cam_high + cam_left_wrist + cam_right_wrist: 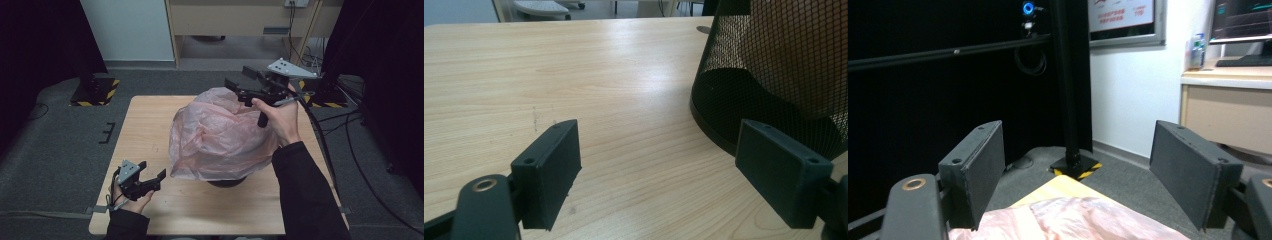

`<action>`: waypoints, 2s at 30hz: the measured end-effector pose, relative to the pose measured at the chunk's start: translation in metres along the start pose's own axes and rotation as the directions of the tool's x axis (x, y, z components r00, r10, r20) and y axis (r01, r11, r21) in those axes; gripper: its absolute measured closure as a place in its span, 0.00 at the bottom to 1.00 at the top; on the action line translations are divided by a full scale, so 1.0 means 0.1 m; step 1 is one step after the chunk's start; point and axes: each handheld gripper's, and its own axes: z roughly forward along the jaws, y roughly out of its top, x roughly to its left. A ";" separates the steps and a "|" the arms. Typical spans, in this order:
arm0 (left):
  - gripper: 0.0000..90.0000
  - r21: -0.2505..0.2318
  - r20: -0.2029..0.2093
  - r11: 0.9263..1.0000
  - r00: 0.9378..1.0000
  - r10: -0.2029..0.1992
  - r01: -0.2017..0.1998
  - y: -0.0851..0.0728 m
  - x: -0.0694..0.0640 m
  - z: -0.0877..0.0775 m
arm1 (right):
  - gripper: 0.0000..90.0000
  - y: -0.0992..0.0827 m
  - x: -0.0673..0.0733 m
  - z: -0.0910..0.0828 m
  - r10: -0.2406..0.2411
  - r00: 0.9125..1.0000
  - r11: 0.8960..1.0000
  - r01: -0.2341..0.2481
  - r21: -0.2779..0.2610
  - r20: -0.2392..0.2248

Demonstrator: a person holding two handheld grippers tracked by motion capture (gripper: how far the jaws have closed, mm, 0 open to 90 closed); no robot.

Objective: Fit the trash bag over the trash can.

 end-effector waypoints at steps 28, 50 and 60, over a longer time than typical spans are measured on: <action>0.20 0.030 0.008 1.000 1.000 0.005 -0.006 -0.01 0.01 0.04 | 0.08 -0.84 0.11 0.79 -0.054 0.998 0.819 0.026 0.573 0.033; 0.20 0.035 0.010 0.999 1.000 0.015 -0.016 -0.01 0.01 0.05 | 0.11 -1.04 0.11 0.90 -0.036 0.999 0.718 0.008 0.696 0.026; 0.20 0.034 0.008 0.999 1.000 0.015 -0.015 -0.01 0.01 0.05 | 0.21 -0.81 0.11 0.79 -0.044 0.998 0.826 0.013 0.563 0.042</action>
